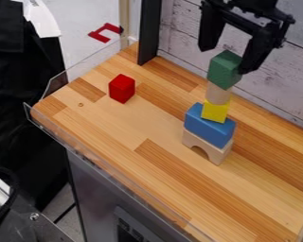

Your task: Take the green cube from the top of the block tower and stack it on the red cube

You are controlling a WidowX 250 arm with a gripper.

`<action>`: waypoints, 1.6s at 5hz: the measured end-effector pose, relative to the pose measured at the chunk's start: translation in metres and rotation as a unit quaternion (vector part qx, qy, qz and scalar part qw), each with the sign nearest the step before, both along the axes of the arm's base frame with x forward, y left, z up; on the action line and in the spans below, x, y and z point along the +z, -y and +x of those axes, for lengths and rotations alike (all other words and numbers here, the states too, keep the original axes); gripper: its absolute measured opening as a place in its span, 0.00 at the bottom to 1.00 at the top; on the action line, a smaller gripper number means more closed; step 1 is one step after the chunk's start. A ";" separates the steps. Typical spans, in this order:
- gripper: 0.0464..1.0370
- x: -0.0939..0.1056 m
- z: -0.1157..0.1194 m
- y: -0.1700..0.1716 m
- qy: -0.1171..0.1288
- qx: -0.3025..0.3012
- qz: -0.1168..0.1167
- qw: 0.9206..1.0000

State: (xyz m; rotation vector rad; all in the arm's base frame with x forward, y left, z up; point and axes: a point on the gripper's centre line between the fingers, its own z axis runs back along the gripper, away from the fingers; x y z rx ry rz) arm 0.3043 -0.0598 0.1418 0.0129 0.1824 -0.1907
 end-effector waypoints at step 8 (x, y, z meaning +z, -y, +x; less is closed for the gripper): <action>0.48 0.025 0.005 -0.086 0.016 0.139 -0.004 0.990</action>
